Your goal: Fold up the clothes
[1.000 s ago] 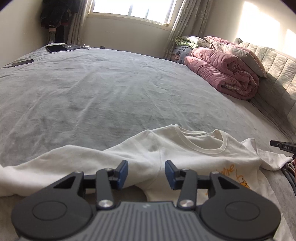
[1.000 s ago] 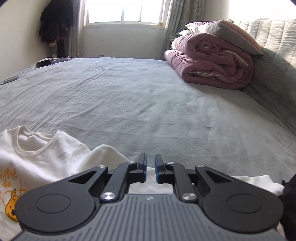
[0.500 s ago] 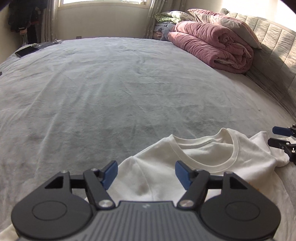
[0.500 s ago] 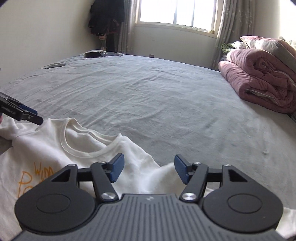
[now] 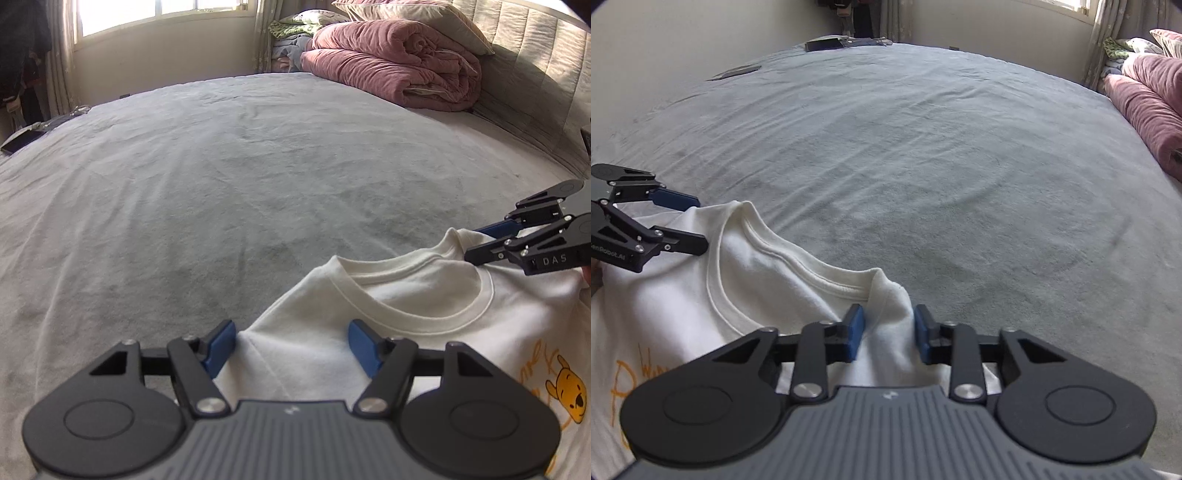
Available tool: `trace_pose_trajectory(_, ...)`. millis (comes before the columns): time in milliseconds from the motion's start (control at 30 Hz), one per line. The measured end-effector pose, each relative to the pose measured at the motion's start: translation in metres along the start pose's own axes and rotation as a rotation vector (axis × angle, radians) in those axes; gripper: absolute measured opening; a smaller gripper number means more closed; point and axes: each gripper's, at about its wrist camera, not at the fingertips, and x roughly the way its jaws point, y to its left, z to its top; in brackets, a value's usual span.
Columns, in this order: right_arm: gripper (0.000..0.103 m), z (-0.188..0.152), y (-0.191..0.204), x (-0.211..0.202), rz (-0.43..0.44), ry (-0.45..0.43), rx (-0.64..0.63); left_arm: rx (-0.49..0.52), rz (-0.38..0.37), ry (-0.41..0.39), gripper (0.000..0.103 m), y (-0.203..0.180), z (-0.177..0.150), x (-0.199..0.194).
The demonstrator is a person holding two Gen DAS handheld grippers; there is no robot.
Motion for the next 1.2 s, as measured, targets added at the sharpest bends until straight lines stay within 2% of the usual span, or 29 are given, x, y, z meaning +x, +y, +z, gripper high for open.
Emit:
trace_pose_trajectory(33,0.014,0.001,0.002,-0.001,-0.014,-0.015,-0.011,0.01,0.01,-0.01,0.049,0.0,-0.001,0.0)
trace_pose_trajectory(100,0.01,0.002,0.006,-0.003,-0.041,-0.045,-0.033,0.0,0.005,-0.021,0.033,0.003,-0.001,-0.001)
trace_pose_trajectory(200,0.008,0.004,0.012,-0.007,-0.081,-0.09,-0.066,-0.016,-0.001,-0.041,0.015,0.005,0.0,-0.004)
trace_pose_trajectory(233,0.008,0.004,0.014,-0.008,-0.095,-0.105,-0.077,-0.021,-0.001,-0.05,0.013,0.006,0.0,-0.005)
trace_pose_trajectory(433,0.008,0.008,0.025,-0.015,-0.176,-0.195,-0.143,-0.068,0.046,-0.165,0.012,0.012,0.014,-0.023)
trace_pose_trajectory(567,0.007,0.016,0.027,0.002,-0.226,-0.187,-0.114,-0.07,0.107,-0.203,0.012,0.013,0.03,-0.024)
trace_pose_trajectory(733,0.008,0.027,0.03,0.024,-0.287,-0.177,-0.077,0.001,0.196,-0.123,0.013,0.004,0.032,0.001)
trace_pose_trajectory(800,0.009,0.024,0.032,0.032,-0.313,-0.175,-0.058,-0.012,0.208,-0.111,0.015,0.004,0.027,0.006)
trace_pose_trajectory(833,0.011,0.02,0.033,0.035,-0.326,-0.175,-0.047,-0.018,0.213,-0.105,0.02,0.005,0.025,0.009)
trace_pose_trajectory(867,0.021,0.016,0.035,0.039,-0.339,-0.174,-0.036,-0.024,0.219,-0.099,0.021,0.005,0.022,0.011)
trace_pose_trajectory(900,0.024,0.012,0.036,0.043,-0.351,-0.174,-0.025,-0.034,0.223,-0.097,0.024,0.006,0.02,0.013)
trace_pose_trajectory(967,0.042,0.011,0.032,0.034,-0.354,-0.194,0.009,-0.099,0.207,-0.128,0.026,0.018,0.021,0.0)
trace_pose_trajectory(1200,0.045,0.004,0.033,-0.002,-0.359,-0.221,0.123,-0.3,0.247,-0.176,0.026,0.068,-0.004,-0.069)
